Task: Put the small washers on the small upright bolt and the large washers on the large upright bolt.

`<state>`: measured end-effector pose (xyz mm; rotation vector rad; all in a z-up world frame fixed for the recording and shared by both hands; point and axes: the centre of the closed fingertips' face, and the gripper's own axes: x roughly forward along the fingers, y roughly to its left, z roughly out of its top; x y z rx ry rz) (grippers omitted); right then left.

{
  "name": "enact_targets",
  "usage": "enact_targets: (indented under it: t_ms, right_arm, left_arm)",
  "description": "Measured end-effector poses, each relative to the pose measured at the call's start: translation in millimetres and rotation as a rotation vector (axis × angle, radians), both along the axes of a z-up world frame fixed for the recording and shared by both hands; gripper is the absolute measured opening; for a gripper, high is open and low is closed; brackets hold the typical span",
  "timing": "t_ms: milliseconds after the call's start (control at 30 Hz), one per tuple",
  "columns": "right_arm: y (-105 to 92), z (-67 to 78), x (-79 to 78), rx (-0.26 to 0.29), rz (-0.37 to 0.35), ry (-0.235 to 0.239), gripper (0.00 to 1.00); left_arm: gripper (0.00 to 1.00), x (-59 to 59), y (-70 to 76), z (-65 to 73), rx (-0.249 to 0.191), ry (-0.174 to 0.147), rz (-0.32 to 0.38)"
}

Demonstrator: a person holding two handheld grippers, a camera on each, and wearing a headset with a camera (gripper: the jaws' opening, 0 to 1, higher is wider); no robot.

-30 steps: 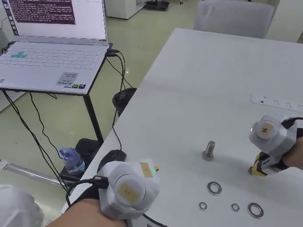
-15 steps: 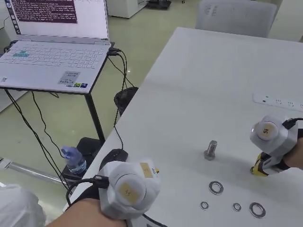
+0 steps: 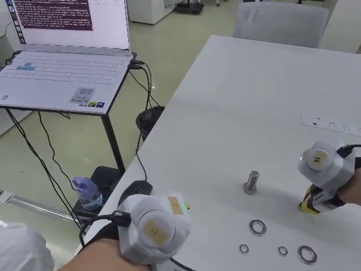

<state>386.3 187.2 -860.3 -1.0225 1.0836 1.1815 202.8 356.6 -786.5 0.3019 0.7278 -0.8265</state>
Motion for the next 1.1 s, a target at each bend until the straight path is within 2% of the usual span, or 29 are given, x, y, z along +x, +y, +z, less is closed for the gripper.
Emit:
enact_targets:
  t_ms: [600,1100]
  right_arm:
    - [0.0,8.4,2.8,0.016,0.016,0.007,0.26]
    - [15.7,19.7,-6.5,0.041,0.087,-0.004,0.28]
  left_arm:
    - [0.89,3.5,-0.7,3.7,0.011,-0.008,-0.007]
    - [0.89,2.5,-3.2,7.2,0.016,-0.016,-0.004]
